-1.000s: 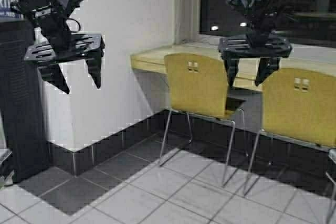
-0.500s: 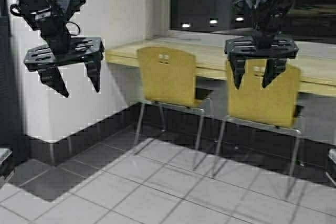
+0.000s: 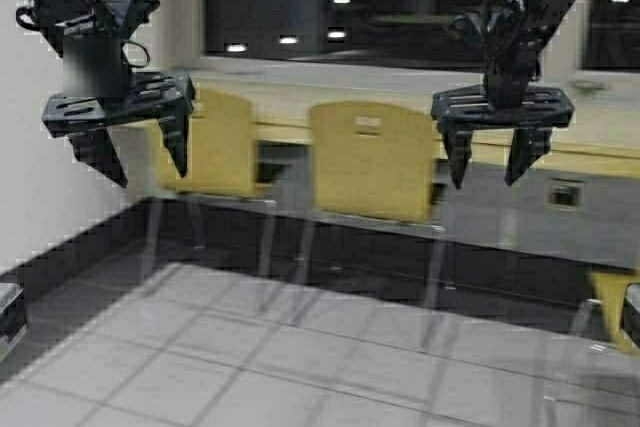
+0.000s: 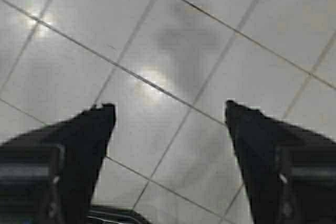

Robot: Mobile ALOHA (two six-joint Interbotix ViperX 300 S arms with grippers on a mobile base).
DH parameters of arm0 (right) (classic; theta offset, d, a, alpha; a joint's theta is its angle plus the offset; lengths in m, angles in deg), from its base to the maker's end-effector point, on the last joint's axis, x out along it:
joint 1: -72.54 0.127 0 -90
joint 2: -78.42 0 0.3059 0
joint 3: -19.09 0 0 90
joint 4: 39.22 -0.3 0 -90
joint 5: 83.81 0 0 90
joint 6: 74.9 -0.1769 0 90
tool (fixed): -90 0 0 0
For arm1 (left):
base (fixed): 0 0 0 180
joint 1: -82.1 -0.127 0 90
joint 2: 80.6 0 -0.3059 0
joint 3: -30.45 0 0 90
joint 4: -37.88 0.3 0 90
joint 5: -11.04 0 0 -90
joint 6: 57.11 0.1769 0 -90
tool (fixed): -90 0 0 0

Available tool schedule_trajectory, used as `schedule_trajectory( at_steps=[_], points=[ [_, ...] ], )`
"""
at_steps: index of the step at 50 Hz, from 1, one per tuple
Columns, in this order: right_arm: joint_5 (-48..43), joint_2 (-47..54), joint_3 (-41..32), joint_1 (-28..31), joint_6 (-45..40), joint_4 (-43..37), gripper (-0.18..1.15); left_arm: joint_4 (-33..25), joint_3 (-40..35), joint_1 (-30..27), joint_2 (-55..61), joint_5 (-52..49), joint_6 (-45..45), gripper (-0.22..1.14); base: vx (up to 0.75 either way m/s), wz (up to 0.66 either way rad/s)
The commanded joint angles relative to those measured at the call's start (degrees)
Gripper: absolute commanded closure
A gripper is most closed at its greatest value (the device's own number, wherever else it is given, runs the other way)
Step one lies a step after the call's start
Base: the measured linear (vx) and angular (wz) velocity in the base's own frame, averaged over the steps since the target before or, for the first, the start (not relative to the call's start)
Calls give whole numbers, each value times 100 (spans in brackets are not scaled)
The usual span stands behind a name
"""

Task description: Push the chairs under the table

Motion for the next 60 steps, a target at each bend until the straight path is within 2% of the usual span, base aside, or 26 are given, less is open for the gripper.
schedule_trajectory(
  at_steps=[1, 22, 41, 49, 60],
  points=[
    [-44, -97, -26, -18, -18, 9, 0, 0, -44, 18, -62, 35, -9, -8, -8, -51],
    [-132, 53, -70, -26, -79, -26, 0, -18, -62, 9, -9, 53, -44, -8, -6, -54],
    [-598, 272, 35, -44, -967, -281, 0, -105, 0, 9, 0, 88, -554, -8, 2, -39],
    [-905, 378, -9, -88, -1591, -773, 0, -281, -18, 9, 53, 193, -861, -8, 8, -24],
    [-1301, 439, -132, -114, -2426, -1986, 0, -1028, -158, 211, 229, 483, -1371, -8, 14, -19]
  ],
)
